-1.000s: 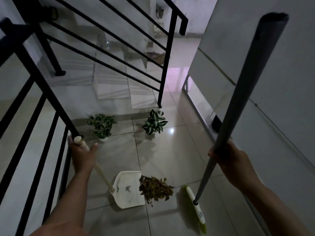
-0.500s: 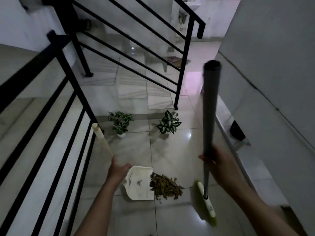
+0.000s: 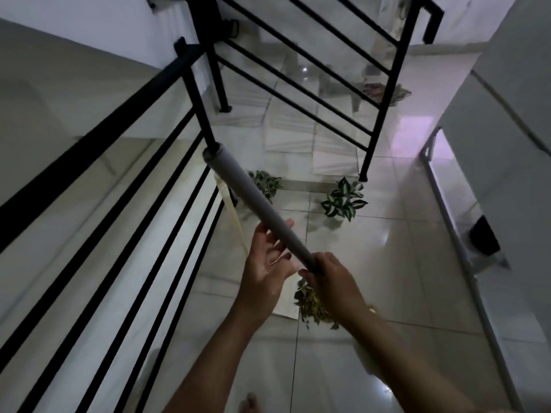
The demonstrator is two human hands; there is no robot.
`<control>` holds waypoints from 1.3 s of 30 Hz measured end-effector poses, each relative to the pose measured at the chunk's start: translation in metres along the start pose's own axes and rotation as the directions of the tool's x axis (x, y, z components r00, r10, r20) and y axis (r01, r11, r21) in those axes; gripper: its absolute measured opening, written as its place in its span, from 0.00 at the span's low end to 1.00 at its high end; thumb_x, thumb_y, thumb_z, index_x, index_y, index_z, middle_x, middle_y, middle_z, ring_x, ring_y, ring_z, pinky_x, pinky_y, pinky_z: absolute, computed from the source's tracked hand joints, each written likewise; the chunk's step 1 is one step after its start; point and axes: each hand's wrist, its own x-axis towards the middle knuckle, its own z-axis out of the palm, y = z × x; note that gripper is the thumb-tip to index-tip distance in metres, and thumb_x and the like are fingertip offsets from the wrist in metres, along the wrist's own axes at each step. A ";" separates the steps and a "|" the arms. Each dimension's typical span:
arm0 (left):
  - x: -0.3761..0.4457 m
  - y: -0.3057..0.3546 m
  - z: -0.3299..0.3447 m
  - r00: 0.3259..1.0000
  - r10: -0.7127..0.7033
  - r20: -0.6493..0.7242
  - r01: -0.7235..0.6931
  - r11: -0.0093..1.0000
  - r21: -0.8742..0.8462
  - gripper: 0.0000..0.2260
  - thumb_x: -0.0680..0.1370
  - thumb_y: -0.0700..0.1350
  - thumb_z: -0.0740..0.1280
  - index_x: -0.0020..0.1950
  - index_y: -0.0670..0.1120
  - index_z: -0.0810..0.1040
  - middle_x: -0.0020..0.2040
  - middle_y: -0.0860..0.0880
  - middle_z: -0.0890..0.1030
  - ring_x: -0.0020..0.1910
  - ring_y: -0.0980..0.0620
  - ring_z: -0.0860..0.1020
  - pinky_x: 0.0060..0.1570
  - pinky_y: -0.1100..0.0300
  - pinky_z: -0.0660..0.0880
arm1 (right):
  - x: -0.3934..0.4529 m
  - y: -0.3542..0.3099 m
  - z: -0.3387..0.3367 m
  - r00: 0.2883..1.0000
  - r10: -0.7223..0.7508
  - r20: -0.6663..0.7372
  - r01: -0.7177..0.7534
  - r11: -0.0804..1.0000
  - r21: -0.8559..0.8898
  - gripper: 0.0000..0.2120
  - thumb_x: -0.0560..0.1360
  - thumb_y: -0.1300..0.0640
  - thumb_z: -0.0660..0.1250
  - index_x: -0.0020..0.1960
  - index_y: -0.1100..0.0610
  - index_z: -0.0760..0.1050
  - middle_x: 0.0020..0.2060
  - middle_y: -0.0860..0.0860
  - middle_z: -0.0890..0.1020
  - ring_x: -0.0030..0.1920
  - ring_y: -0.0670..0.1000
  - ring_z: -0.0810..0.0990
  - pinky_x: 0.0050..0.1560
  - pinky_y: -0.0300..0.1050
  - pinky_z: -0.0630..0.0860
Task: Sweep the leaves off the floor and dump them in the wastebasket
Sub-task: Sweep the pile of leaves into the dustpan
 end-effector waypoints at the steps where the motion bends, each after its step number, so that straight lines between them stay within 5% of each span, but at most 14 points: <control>1: -0.004 0.002 -0.005 0.999 0.001 -0.038 -0.001 1.000 0.012 0.25 0.65 0.47 0.66 0.61 0.59 0.67 0.60 0.58 0.76 0.59 0.60 0.76 0.53 0.64 0.75 | -0.003 0.000 0.008 1.000 0.005 0.029 -0.005 1.000 0.004 0.12 0.74 0.51 0.63 0.55 0.55 0.70 0.48 0.49 0.73 0.43 0.49 0.75 0.46 0.46 0.76; 5: -0.018 0.004 -0.022 0.978 -0.039 -0.207 0.042 0.999 0.012 0.19 0.65 0.51 0.73 0.52 0.54 0.72 0.54 0.56 0.81 0.58 0.56 0.78 0.59 0.53 0.75 | -0.020 0.010 0.035 0.972 0.100 0.214 -0.099 0.995 -0.014 0.11 0.76 0.51 0.61 0.56 0.54 0.69 0.51 0.50 0.74 0.46 0.50 0.75 0.45 0.45 0.73; 9: -0.027 0.002 -0.037 0.969 -0.056 -0.241 0.053 0.998 -0.018 0.05 0.74 0.40 0.62 0.48 0.48 0.71 0.48 0.50 0.83 0.54 0.52 0.80 0.54 0.59 0.77 | -0.034 0.012 0.051 0.967 0.117 0.226 -0.105 0.992 -0.067 0.18 0.77 0.52 0.59 0.66 0.52 0.64 0.59 0.52 0.73 0.54 0.50 0.73 0.46 0.39 0.64; 22: -0.068 -0.015 -0.103 0.968 -0.088 -0.234 0.076 0.995 -0.061 0.09 0.76 0.39 0.63 0.53 0.49 0.69 0.47 0.58 0.84 0.51 0.59 0.81 0.43 0.67 0.78 | -0.055 -0.015 0.104 0.927 0.134 0.351 -0.053 0.972 -0.230 0.13 0.78 0.54 0.58 0.61 0.55 0.65 0.53 0.55 0.78 0.49 0.54 0.77 0.49 0.48 0.74; 29: -0.062 -0.028 -0.135 0.928 -0.097 -0.361 0.083 0.995 -0.056 0.09 0.78 0.35 0.58 0.50 0.49 0.67 0.50 0.47 0.80 0.50 0.58 0.81 0.47 0.64 0.79 | -0.039 -0.030 0.137 0.927 0.071 0.368 0.007 0.979 -0.206 0.13 0.77 0.53 0.59 0.59 0.57 0.67 0.52 0.57 0.78 0.48 0.57 0.77 0.48 0.50 0.74; 34: -0.067 -0.033 -0.158 0.924 -0.076 -0.374 0.056 0.996 -0.063 0.11 0.69 0.48 0.66 0.48 0.51 0.68 0.50 0.49 0.82 0.52 0.55 0.81 0.49 0.61 0.79 | -0.034 -0.038 0.152 0.932 0.011 0.363 0.065 0.978 -0.197 0.12 0.77 0.53 0.59 0.57 0.58 0.68 0.50 0.58 0.78 0.47 0.59 0.77 0.43 0.48 0.70; 39: -0.072 -0.032 -0.165 0.899 -0.060 -0.433 0.054 0.998 -0.026 0.09 0.79 0.35 0.57 0.46 0.49 0.67 0.47 0.49 0.82 0.54 0.53 0.80 0.45 0.62 0.80 | -0.033 -0.047 0.159 0.925 -0.044 0.376 0.113 0.980 -0.162 0.12 0.77 0.54 0.59 0.57 0.59 0.69 0.52 0.58 0.78 0.48 0.60 0.77 0.47 0.51 0.71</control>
